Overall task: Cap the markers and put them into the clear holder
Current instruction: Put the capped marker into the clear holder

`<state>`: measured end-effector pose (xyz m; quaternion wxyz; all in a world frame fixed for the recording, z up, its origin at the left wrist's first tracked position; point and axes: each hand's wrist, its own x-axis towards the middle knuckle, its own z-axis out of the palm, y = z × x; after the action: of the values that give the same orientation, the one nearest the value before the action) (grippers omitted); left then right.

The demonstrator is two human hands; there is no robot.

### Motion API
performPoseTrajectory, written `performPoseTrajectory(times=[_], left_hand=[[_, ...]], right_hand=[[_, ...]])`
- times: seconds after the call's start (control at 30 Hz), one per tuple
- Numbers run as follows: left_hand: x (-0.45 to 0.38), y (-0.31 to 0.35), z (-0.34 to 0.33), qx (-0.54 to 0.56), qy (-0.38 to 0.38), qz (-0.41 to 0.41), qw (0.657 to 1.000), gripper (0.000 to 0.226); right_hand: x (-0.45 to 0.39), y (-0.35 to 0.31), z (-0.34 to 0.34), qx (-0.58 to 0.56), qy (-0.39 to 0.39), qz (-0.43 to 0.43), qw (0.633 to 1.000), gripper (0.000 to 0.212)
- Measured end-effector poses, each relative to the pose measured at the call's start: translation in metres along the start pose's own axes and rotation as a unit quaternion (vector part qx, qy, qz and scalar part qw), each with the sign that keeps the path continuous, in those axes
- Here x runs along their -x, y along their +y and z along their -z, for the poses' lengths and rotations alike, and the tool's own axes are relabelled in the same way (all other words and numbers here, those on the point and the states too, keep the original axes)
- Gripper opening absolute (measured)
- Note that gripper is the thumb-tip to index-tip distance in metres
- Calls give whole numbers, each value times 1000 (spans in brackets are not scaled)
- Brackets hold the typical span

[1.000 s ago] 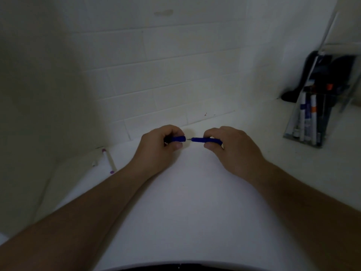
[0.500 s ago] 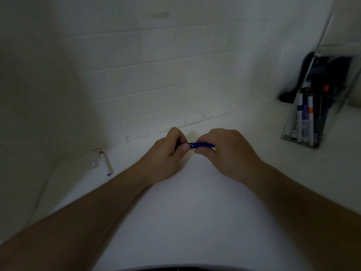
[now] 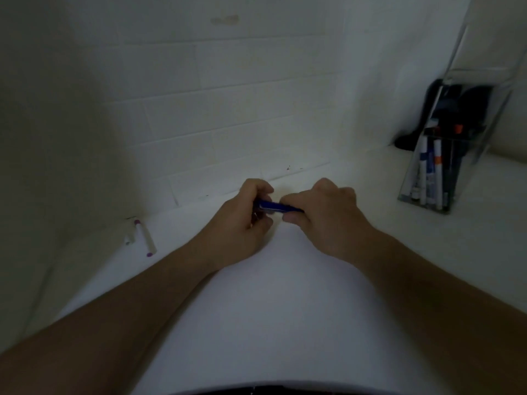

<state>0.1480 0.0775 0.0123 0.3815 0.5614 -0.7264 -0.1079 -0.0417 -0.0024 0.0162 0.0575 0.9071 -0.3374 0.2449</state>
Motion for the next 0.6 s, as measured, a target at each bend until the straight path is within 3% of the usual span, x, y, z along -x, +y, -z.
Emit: performPoseTrajectory(times=[0.1, 0.23, 0.37, 0.47, 0.6], left_hand=[[0, -4, 0, -18, 22, -17, 999, 66], [4, -4, 0, -156, -33, -146, 976, 60], [11, 10, -4, -194, -34, -226, 954, 47], [14, 16, -7, -200, -34, -264, 943, 40], [15, 17, -9, -210, -35, -281, 936, 36]], right_hand=[[-3, 16, 21, -51, 48, -61, 996, 17], [-4, 53, 87, -205, 233, -188, 932, 20], [19, 100, 158, -54, 309, -227, 922, 24], [33, 131, 178, 11, 305, -249, 919, 29], [45, 147, 167, 32, 203, -275, 939, 36]])
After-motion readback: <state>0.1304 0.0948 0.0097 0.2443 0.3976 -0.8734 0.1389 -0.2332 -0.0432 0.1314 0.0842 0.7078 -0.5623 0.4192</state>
